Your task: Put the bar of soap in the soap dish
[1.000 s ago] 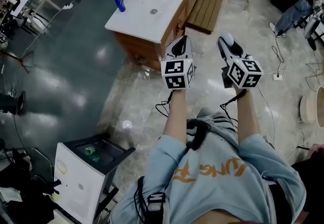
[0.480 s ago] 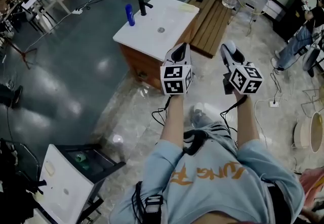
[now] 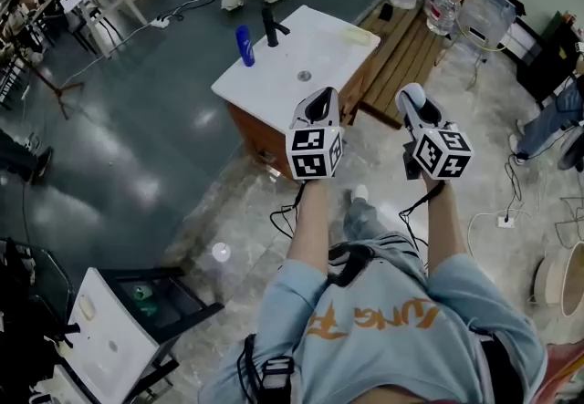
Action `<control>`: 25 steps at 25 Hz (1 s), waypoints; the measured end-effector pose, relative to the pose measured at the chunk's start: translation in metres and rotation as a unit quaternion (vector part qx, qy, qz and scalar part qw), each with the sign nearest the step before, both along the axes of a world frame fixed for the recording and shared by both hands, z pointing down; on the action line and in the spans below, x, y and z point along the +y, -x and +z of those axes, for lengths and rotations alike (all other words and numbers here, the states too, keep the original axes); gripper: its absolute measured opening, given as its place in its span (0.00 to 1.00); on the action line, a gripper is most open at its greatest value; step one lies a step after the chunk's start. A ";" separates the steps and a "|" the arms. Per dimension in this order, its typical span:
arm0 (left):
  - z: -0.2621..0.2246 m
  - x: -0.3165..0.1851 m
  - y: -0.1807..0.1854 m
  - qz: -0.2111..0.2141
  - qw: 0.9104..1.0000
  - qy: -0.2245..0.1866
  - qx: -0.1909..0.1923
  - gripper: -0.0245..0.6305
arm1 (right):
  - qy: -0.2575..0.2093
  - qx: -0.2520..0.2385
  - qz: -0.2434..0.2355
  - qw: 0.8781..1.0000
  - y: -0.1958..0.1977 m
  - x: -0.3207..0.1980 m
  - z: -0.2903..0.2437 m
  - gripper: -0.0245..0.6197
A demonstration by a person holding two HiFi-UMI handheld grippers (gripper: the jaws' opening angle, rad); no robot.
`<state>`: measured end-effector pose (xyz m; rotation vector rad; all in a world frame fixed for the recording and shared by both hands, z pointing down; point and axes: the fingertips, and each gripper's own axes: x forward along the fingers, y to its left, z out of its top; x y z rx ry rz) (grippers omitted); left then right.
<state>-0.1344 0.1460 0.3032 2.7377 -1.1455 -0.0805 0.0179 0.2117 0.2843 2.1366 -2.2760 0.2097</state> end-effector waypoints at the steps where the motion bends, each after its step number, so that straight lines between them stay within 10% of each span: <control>1: 0.003 -0.012 -0.010 -0.002 1.000 0.003 -0.003 0.07 | 0.001 -0.005 0.000 1.000 -0.013 -0.012 0.003 0.25; 13: 0.075 -0.138 -0.193 0.034 0.994 0.083 -0.069 0.07 | 0.047 -0.095 0.024 0.994 -0.193 -0.159 0.060 0.25; 25: 0.087 -0.218 -0.267 0.031 0.988 0.082 -0.127 0.07 | 0.053 -0.143 0.000 0.988 -0.262 -0.246 0.085 0.25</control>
